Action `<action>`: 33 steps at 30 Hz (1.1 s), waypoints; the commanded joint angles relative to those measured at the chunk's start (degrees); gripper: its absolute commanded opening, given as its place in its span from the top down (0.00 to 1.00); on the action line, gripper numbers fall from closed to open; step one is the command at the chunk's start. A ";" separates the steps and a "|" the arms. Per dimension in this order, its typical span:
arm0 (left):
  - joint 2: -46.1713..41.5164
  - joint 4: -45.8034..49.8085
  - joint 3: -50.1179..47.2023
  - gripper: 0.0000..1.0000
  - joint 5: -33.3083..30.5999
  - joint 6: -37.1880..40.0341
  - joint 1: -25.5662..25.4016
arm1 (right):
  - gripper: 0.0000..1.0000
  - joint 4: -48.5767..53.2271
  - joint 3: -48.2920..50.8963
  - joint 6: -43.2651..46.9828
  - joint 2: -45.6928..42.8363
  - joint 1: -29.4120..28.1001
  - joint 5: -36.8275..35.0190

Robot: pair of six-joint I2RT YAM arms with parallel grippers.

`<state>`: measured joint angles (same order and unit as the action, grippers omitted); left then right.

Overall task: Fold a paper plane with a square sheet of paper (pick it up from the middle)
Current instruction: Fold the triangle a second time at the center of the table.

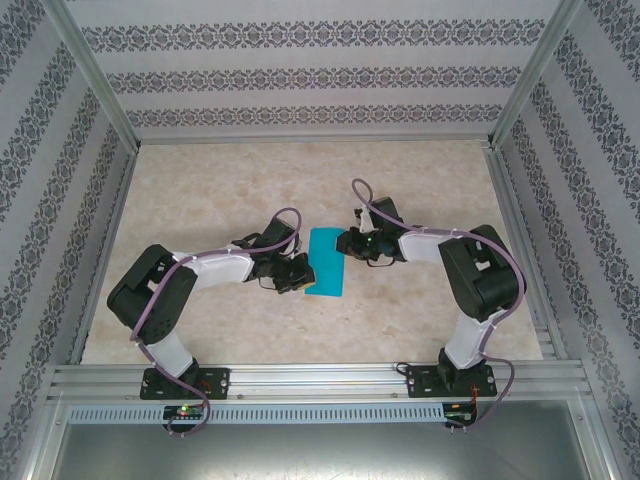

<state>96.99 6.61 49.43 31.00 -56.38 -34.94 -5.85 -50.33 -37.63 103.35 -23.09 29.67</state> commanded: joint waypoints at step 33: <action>11.17 2.86 16.42 0.92 1.87 3.73 -0.39 | 0.85 0.57 -2.53 3.45 4.45 -1.28 2.32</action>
<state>106.61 7.25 63.79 32.93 -54.46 -34.92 -5.80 -52.14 -35.57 107.09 -23.88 30.57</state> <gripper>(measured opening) 0.085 0.152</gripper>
